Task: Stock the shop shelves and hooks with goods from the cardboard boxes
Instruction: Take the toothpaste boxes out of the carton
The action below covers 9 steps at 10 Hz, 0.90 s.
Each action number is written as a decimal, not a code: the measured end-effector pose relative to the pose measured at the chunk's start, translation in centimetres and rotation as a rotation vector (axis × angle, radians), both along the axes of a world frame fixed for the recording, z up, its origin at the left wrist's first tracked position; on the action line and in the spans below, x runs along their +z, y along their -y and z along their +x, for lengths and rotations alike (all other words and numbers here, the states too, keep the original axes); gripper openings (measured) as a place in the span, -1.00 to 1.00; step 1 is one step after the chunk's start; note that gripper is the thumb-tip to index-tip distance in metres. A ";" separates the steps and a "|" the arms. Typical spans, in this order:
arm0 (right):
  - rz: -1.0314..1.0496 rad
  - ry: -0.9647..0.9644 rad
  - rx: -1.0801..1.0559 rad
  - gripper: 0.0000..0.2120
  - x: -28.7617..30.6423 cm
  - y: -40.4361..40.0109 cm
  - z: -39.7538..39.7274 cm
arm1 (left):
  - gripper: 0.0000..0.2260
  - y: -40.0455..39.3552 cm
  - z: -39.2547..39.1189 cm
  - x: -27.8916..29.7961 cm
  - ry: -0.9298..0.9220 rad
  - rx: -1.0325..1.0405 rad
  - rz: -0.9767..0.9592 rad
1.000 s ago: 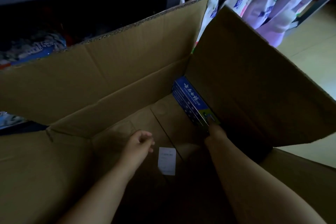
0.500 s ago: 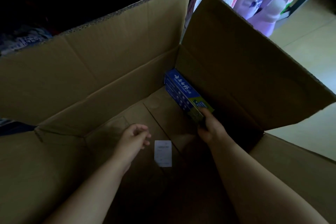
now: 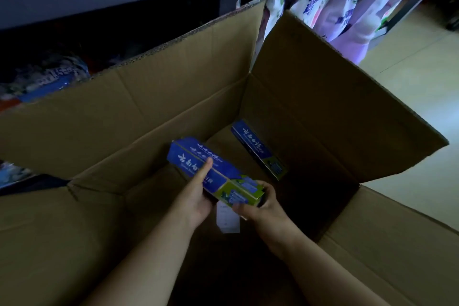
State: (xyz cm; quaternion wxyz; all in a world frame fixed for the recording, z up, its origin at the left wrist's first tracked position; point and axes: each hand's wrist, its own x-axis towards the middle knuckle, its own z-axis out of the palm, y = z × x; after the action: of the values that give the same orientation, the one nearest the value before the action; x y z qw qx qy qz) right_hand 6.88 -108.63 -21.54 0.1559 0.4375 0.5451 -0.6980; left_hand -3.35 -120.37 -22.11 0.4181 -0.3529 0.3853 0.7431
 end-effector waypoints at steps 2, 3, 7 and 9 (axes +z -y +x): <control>-0.012 0.137 0.002 -0.20 -0.5 -1.0 -0.7 | -0.88 1.7 0.3 -0.8 -0.043 -0.034 -0.098; 0.245 0.254 -0.282 -0.53 -2.6 -3.9 -2.6 | -0.92 1.8 0.7 -1.0 -0.065 -0.096 -0.149; 0.256 0.301 -0.493 -0.62 -7.1 -6.4 -5.4 | -0.85 2.2 1.1 -2.9 -0.105 -0.133 -0.180; 0.145 0.226 -0.704 -0.52 -8.2 -7.1 -5.8 | -0.84 2.1 1.0 -2.8 -0.097 -0.144 -0.179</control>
State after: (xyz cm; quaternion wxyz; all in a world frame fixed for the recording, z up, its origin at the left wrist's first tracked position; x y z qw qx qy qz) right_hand 1.05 -101.57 -29.77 -0.0657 0.6821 0.3886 -0.6160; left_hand -2.31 -122.49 -24.93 0.4178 -0.3238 0.4944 0.6900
